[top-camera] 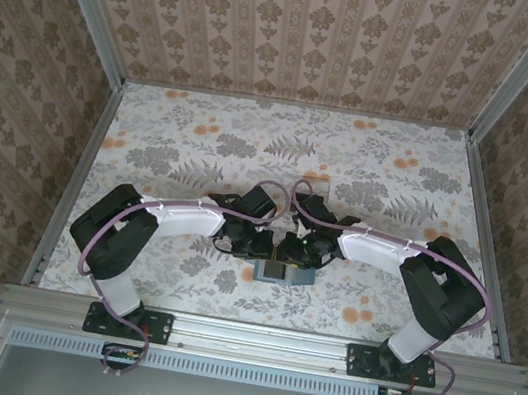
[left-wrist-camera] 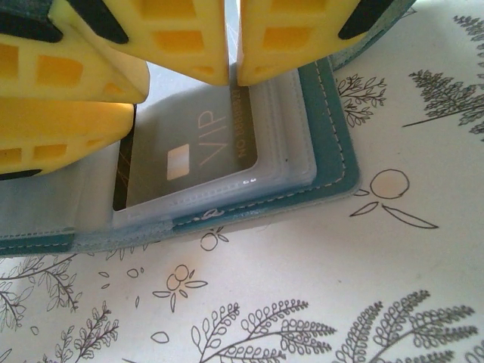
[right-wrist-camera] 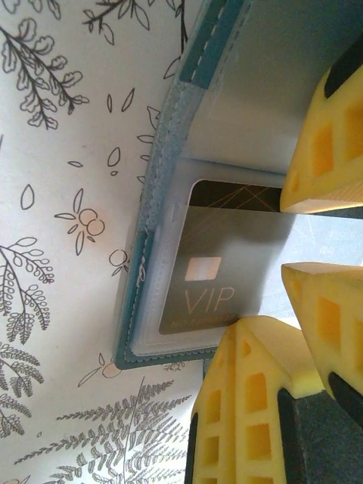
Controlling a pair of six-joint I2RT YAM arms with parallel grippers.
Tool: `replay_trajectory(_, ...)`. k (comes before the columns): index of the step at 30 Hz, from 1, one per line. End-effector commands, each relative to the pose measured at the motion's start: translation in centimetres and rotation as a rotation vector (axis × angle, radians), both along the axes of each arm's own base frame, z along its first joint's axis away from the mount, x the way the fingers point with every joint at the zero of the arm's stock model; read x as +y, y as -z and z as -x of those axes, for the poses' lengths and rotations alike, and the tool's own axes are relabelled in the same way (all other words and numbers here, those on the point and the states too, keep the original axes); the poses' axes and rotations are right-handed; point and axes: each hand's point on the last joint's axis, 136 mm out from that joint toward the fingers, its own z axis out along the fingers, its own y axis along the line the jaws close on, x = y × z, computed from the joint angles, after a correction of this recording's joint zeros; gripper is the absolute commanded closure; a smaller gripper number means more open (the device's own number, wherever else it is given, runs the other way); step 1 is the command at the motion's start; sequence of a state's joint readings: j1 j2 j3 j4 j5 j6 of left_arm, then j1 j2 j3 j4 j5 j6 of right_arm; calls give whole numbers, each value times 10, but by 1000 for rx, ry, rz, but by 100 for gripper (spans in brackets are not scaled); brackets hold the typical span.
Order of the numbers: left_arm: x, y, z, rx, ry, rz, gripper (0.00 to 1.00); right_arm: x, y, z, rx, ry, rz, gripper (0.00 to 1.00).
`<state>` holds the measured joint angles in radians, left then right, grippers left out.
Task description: Take the credit cards out of the card holder
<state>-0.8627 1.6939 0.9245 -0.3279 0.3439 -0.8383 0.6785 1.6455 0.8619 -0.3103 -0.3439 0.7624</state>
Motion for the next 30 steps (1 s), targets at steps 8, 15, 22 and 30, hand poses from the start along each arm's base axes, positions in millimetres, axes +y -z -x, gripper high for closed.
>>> replay_trajectory(8,12,6,5,28,-12,-38,88,-21,3,1,-15,13,108,71)
replay_trajectory(15,10,5,4,25,-11,-35,88,-19,-8,-1,-30,10,93,71)
replay_trajectory(22,7,-4,1,13,-6,-24,87,-19,-18,-2,-48,12,84,71)
replay_trajectory(30,-2,-18,0,-8,9,2,87,-23,-20,-3,-48,26,67,71)
